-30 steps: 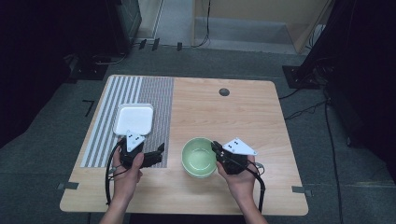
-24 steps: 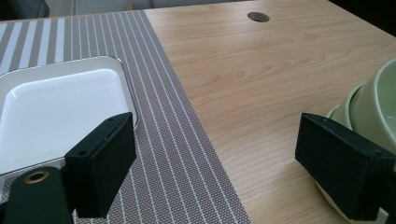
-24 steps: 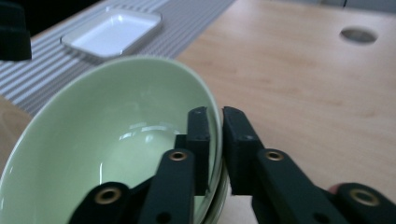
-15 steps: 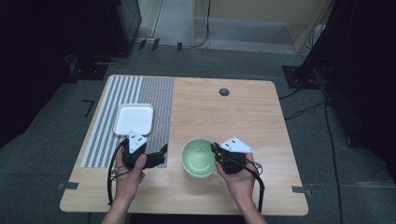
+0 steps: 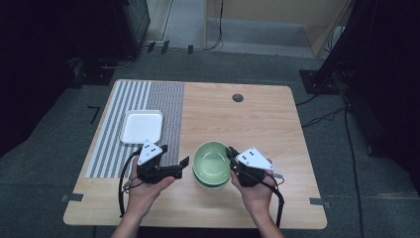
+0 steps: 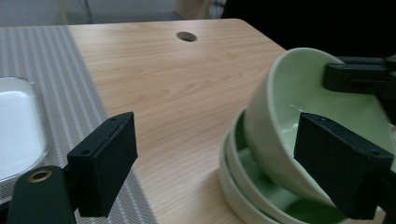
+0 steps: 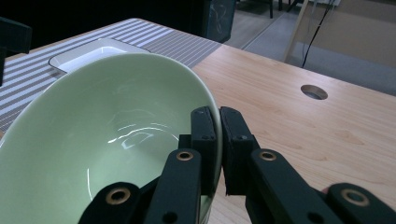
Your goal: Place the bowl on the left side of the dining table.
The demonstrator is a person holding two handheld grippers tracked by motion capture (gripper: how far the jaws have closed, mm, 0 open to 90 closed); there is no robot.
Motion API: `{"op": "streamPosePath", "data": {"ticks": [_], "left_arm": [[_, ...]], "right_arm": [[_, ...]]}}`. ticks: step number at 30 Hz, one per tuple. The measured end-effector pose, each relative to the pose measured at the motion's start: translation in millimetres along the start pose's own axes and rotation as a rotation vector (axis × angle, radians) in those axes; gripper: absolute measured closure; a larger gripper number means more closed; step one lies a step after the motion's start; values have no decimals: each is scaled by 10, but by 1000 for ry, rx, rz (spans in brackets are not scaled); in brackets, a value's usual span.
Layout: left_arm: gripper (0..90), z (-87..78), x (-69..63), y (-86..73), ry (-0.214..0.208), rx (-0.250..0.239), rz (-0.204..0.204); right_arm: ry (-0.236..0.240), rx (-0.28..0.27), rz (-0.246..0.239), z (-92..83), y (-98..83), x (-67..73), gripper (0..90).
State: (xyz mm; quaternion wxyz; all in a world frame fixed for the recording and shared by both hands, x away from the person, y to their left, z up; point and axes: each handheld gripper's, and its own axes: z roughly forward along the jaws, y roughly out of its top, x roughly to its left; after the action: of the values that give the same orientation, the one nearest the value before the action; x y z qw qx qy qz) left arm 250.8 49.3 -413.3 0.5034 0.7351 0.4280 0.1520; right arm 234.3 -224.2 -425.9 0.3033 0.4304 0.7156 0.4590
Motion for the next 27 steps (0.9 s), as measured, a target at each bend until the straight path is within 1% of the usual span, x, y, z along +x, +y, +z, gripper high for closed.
{"op": "streamPosePath", "data": {"ticks": [2, 6, 7, 8, 9, 10, 11, 12, 14, 15, 16, 17, 18, 19, 20, 21, 22, 24, 26, 27], "left_arm": [[136, 11, -42, 5, -15, 9, 10], [159, 55, -116, -11, -13, 39, 30], [183, 58, -135, -17, -1, 40, 37], [244, 57, -155, -26, 8, 34, 44], [335, 57, -173, -33, 22, 32, 54], [366, 60, -190, -39, 35, 35, 62], [366, 63, -203, -43, 37, 38, 67], [410, 67, -217, -47, 39, 39, 70], [428, 79, -241, -53, 50, 50, 79], [459, 95, -257, -59, 54, 61, 71], [481, 95, -257, -59, 54, 61, 71], [481, 104, -264, -62, 51, 71, 70], [518, 108, -265, -63, 47, 77, 69], [588, 113, -265, -64, 39, 82, 67], [588, 114, -265, -65, 39, 84, 68], [622, 115, -265, -62, 42, 92, 69], [638, 115, -265, -62, 42, 92, 69], [649, 110, -267, -61, 47, 91, 72], [702, 95, -272, -58, 46, 91, 84], [717, 90, -275, -59, 60, 89, 91]], "right_arm": [[0, -7, -6, -4, 0, 18, 864], [5, -25, -13, -26, 25, 72, 864], [9, -28, -14, -31, 31, 81, 864], [11, -31, -15, -36, 38, 93, 864], [18, -37, -21, -43, 47, 120, 864], [22, -35, -22, -43, 51, 134, 864], [22, -35, -22, -43, 51, 134, 864], [30, -38, -24, -43, 52, 160, 864], [32, -39, -26, -42, 54, 174, 864], [36, -43, -32, -45, 56, 205, 864], [36, -43, -32, -45, 56, 205, 864], [36, -46, -33, -48, 59, 220, 864], [41, -51, -30, -54, 65, 237, 865], [51, -62, -26, -72, 78, 268, 865], [51, -62, -26, -72, 78, 268, 865], [57, -71, -32, -90, 94, 301, 865], [57, -71, -32, -90, 94, 301, 865], [61, -84, -42, -111, 110, 348, 865], [61, -91, -55, -124, 119, 385, 865], [57, -94, -60, -129, 119, 404, 865]]}}
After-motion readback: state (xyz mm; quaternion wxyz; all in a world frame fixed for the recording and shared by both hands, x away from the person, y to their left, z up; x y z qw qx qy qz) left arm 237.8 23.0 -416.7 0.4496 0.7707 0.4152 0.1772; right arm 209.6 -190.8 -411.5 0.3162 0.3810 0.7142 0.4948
